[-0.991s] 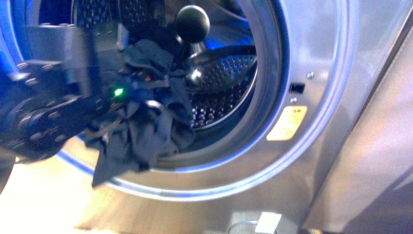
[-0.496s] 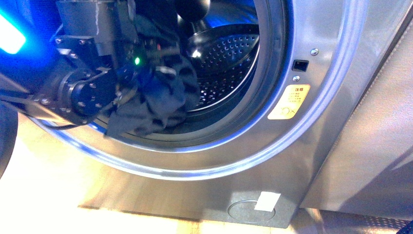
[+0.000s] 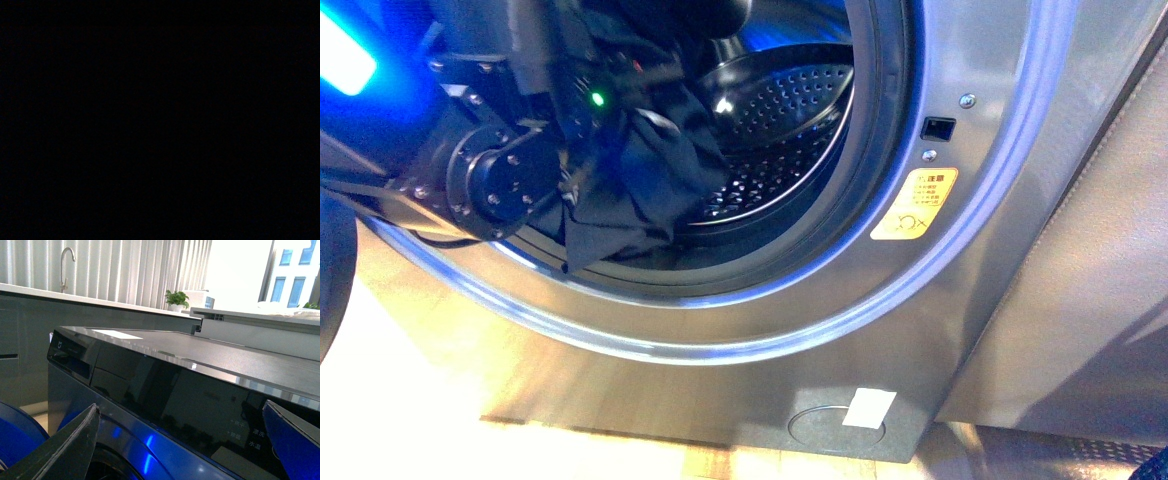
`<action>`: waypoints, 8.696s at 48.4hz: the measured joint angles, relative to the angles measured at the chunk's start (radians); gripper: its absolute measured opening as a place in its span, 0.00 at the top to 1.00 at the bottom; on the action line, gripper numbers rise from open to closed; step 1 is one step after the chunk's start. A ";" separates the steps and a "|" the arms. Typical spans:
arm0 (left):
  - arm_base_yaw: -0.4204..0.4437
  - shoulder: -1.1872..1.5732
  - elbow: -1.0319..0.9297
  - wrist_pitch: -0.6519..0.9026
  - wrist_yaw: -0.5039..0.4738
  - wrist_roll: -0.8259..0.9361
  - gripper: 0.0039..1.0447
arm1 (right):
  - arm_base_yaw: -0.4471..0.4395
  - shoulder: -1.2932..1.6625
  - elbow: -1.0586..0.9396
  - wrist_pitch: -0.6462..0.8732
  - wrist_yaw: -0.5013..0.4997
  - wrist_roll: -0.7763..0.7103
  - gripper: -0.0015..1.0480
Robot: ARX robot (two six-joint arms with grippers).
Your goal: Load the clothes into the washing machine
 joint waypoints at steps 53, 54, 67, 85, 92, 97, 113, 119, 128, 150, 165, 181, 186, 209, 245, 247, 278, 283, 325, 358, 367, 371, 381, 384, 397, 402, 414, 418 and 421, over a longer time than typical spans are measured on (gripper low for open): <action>0.040 -0.222 -0.343 -0.158 0.160 0.161 0.06 | 0.000 0.000 0.000 0.000 0.000 0.000 0.07; 0.042 -0.233 -0.357 -0.151 0.169 0.161 0.06 | 0.000 0.000 0.000 0.000 0.000 0.000 0.07; 0.055 -0.434 -0.567 -0.073 0.229 0.147 0.06 | 0.000 0.000 0.000 0.000 0.000 0.000 0.07; 0.018 -0.858 -0.898 -0.025 0.320 0.106 0.06 | 0.000 0.000 0.001 0.000 0.000 0.000 0.07; 0.019 -1.026 -0.973 -0.090 0.351 0.067 0.06 | 0.000 0.000 0.002 0.000 0.000 0.000 0.07; 0.029 -1.207 -1.035 -0.165 0.382 0.032 0.06 | 0.000 0.000 0.002 0.000 0.000 0.000 0.07; -0.037 -1.596 -1.116 -0.407 0.426 0.037 0.06 | 0.000 0.000 0.002 0.000 0.000 0.000 0.07; -0.063 -1.461 -1.099 -0.303 0.401 0.072 0.06 | 0.000 -0.001 0.002 0.000 0.000 0.000 0.07; -0.119 -1.200 -0.954 -0.157 0.329 0.331 0.06 | 0.000 -0.001 0.002 0.000 0.000 0.000 0.07; -0.289 -0.788 -0.779 -0.012 0.253 0.826 0.06 | 0.000 -0.001 0.002 0.000 0.000 0.000 0.07; -0.206 -0.654 -0.721 -0.018 0.181 0.850 0.06 | 0.000 -0.001 0.003 0.000 0.000 0.000 0.07; -0.163 -0.620 -0.654 -0.263 0.224 0.765 0.06 | 0.000 -0.001 0.003 0.000 0.000 0.000 0.07; -0.153 -0.644 -0.645 -0.344 0.349 0.592 0.06 | 0.000 -0.001 0.003 0.000 0.000 0.000 0.07; -0.140 -0.772 -0.686 -0.395 0.539 0.411 0.06 | 0.000 -0.001 0.003 0.001 0.000 0.000 0.07; -0.130 -0.687 -0.730 -0.169 0.116 1.151 0.06 | 0.000 -0.001 0.003 0.001 0.000 0.000 0.07; -0.139 -0.690 -0.741 -0.157 0.134 1.209 0.06 | 0.000 -0.001 0.003 0.001 0.000 0.000 0.07; -0.119 -0.810 -0.803 -0.283 0.293 1.983 0.06 | 0.000 -0.001 0.003 0.001 0.000 0.000 0.07; -0.097 -0.807 -0.801 -0.259 0.296 2.071 0.06 | 0.000 -0.001 0.003 0.001 -0.002 0.000 0.07; -0.048 -1.006 -0.895 -0.406 0.285 2.287 0.06 | 0.000 -0.001 0.003 0.001 -0.002 0.000 0.07; 0.149 -1.333 -0.969 -0.690 0.163 2.292 0.06 | 0.000 -0.001 0.003 0.001 -0.002 0.000 0.07; 0.091 -1.464 -0.927 -0.745 0.260 2.222 0.06 | 0.000 -0.001 0.003 0.001 -0.002 0.000 0.07; 0.096 -1.475 -0.886 -0.683 0.305 2.104 0.06 | 0.000 -0.001 0.003 0.001 -0.002 0.000 0.07; 0.082 -1.537 -0.772 -0.885 0.504 1.526 0.06 | 0.000 -0.001 0.003 0.001 -0.002 0.000 0.07; 0.065 -1.545 -0.754 -0.897 0.549 1.294 0.06 | 0.000 -0.001 0.003 0.001 -0.002 0.000 0.07; 0.155 -1.612 -0.721 -0.836 0.656 0.616 0.06 | 0.000 -0.001 0.003 0.001 -0.002 0.000 0.07; 0.245 -1.711 -0.722 -0.845 0.687 0.407 0.06 | 0.000 -0.001 0.003 0.001 -0.002 0.000 0.07; 0.374 -1.936 -0.811 -0.994 0.811 0.126 0.06 | 0.000 -0.001 0.003 0.001 -0.002 0.000 0.07; 0.352 -1.947 -0.829 -1.005 0.802 0.095 0.06 | 0.000 -0.001 0.003 0.001 -0.002 0.000 0.07; 0.288 -1.967 -0.828 -1.081 0.579 0.114 0.15 | 0.000 -0.001 0.003 0.001 -0.002 0.000 0.07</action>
